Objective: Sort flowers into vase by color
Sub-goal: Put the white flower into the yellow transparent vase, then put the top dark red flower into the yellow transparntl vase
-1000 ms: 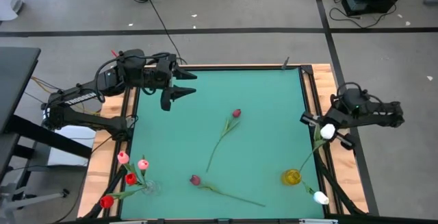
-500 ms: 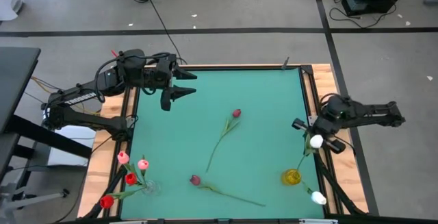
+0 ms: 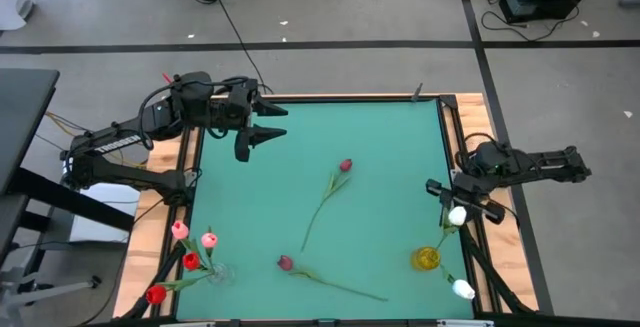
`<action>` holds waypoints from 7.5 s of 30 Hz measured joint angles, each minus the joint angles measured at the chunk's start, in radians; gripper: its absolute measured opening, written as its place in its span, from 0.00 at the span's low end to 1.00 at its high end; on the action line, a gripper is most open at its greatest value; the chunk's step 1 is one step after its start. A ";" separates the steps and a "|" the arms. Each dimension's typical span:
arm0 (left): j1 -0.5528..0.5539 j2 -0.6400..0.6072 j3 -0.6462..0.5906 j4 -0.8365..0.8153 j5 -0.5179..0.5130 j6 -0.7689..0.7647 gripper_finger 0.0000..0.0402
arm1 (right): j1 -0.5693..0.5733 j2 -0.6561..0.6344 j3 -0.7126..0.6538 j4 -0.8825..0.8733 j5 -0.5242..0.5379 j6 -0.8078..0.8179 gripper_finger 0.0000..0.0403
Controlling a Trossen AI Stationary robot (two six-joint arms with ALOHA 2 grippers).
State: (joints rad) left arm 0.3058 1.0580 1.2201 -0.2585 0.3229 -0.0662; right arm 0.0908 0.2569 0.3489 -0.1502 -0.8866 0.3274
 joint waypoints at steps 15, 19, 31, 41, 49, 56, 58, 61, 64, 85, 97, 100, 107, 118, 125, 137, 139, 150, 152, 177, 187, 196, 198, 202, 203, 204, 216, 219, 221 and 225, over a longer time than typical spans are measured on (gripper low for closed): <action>0.000 0.000 0.000 0.000 0.000 0.002 0.62 | 0.000 0.000 0.171 -0.003 0.076 0.118 0.38; 0.000 0.000 0.000 0.000 0.000 0.002 0.62 | 0.000 -0.001 0.210 -0.001 0.076 0.116 0.38; 0.000 0.000 0.000 0.000 0.000 0.002 0.62 | -0.001 0.066 0.225 -0.009 0.701 0.234 0.38; 0.000 0.000 0.000 0.000 0.000 -0.002 0.62 | -0.078 0.494 0.225 0.099 0.914 0.300 0.38; 0.000 0.000 0.000 0.000 0.000 -0.002 0.62 | -0.232 0.934 0.332 0.214 0.886 0.495 0.39; 0.000 0.000 0.000 0.000 0.000 -0.001 0.62 | -0.285 1.340 0.644 -0.095 0.802 0.687 0.39; 0.000 0.000 0.000 0.000 0.000 -0.001 0.62 | -0.277 1.434 0.716 -0.170 0.768 0.756 0.39; 0.000 0.000 0.000 0.000 0.000 -0.001 0.62 | -0.259 1.532 0.783 -0.216 0.703 0.931 0.39; 0.000 0.000 0.000 0.000 0.000 -0.001 0.62 | -0.241 1.590 0.808 -0.202 0.647 1.125 0.39; 0.000 0.000 0.000 0.000 0.000 0.000 0.62 | -0.245 1.703 0.814 -0.171 0.738 1.469 0.10; 0.000 0.000 0.000 0.000 0.000 0.002 0.62 | -0.246 1.606 0.808 -0.193 0.944 1.208 0.02; 0.000 0.000 0.000 0.000 0.000 0.002 0.62 | -0.256 1.533 0.809 -0.197 1.014 1.117 0.01; 0.000 0.000 0.000 0.000 0.000 0.002 0.62 | -0.294 1.396 0.811 -0.209 1.107 0.884 0.01; 0.000 0.000 0.000 0.000 0.000 0.001 0.62 | -0.299 1.372 0.811 0.030 1.036 0.576 0.01; -0.002 0.003 0.000 0.044 0.000 -0.206 0.62 | -0.298 1.270 0.811 0.277 1.037 0.268 0.01; -0.033 0.099 -0.002 0.006 -0.216 -0.291 0.62 | -0.305 1.104 0.811 0.322 0.978 0.082 0.01; -0.042 0.141 -0.002 0.040 -0.233 -0.300 0.62 | -0.304 1.096 0.811 0.322 0.983 0.068 0.01; -0.040 0.248 -0.001 0.095 -0.230 -0.315 0.62 | -0.310 1.082 0.811 0.320 0.889 0.048 0.01; -0.040 0.263 -0.001 0.114 -0.229 -0.312 0.62 | -0.309 1.082 0.811 0.321 0.876 0.043 0.01; -0.046 0.302 0.001 0.196 -0.040 -0.013 0.01 | -0.316 1.083 0.827 0.289 0.677 -0.040 0.05; -0.037 0.303 -0.001 0.354 -0.023 0.032 0.00 | -0.316 1.082 0.953 0.077 0.651 -0.170 0.49; -0.028 0.303 -0.001 0.382 -0.026 -0.004 0.00 | -0.317 1.082 0.975 0.082 0.725 -0.181 0.66; -0.028 0.307 -0.001 0.384 -0.026 -0.010 0.00 | -0.317 1.087 0.975 0.105 0.743 -0.156 0.62; -0.028 0.314 -0.001 0.390 -0.026 -0.020 0.00 | -0.318 1.109 0.975 0.137 0.732 -0.147 0.50; -0.028 0.318 0.000 0.403 -0.026 -0.020 0.00 | -0.315 1.115 0.975 0.142 0.729 -0.146 0.47; -0.028 0.319 0.000 0.408 -0.026 -0.024 0.00 | -0.315 1.118 0.975 0.130 0.728 -0.142 0.44; -0.029 0.320 0.000 0.419 -0.038 -0.068 0.09 | -0.308 1.108 0.975 0.106 0.742 -0.213 0.04; -0.021 0.297 -0.001 0.386 -0.039 -0.067 0.18 | -0.300 1.097 0.974 0.066 0.776 -0.242 0.03; -0.009 0.258 -0.001 0.332 -0.040 -0.047 0.25 | -0.297 1.079 0.974 0.050 0.790 -0.248 0.03; 0.024 0.176 0.000 0.252 -0.049 -0.044 0.38 | -0.297 1.034 0.974 0.027 0.792 -0.248 0.03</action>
State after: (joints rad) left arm 0.3295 1.2343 1.2201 -0.0062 0.2735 -0.1098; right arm -0.2058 1.2909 1.3231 -0.1228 -0.0944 0.0793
